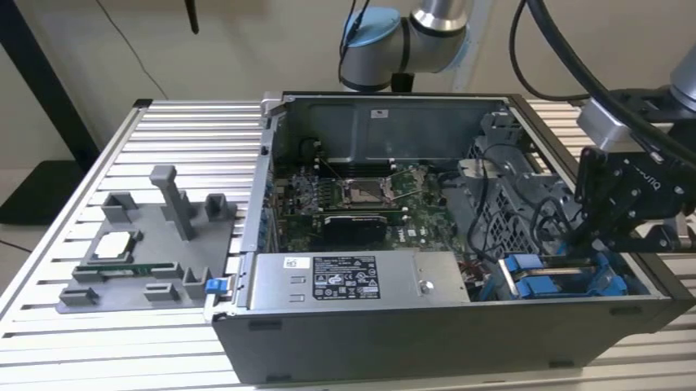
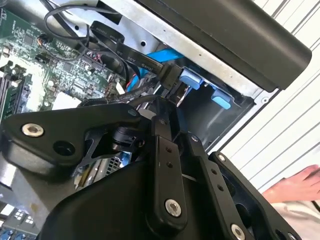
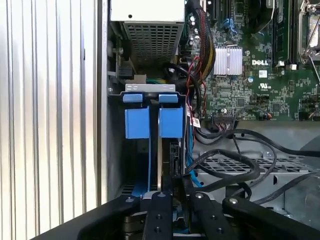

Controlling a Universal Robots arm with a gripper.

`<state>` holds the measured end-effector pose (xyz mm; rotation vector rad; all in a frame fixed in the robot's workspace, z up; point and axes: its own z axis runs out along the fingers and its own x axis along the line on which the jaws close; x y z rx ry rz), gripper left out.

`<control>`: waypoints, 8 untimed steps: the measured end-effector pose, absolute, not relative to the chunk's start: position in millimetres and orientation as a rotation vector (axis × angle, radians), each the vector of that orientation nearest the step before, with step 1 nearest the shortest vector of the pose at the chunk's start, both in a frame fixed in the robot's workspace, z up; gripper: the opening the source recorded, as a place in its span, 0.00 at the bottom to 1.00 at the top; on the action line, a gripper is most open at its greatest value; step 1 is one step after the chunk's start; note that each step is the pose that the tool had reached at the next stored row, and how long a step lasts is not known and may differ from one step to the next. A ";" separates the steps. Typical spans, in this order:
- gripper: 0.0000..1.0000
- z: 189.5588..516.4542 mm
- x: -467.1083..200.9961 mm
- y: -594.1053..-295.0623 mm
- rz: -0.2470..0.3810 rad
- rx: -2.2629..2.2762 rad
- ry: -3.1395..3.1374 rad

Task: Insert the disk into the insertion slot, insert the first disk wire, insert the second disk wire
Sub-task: 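Insert the first disk wire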

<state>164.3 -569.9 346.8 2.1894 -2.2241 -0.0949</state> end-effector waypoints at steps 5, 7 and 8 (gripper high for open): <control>0.00 345.5 166.1 -568.9 -0.092 2.192 -2.220; 0.00 344.9 166.5 -567.4 -0.090 2.191 -2.219; 0.00 344.6 166.6 -566.8 -0.090 2.190 -2.219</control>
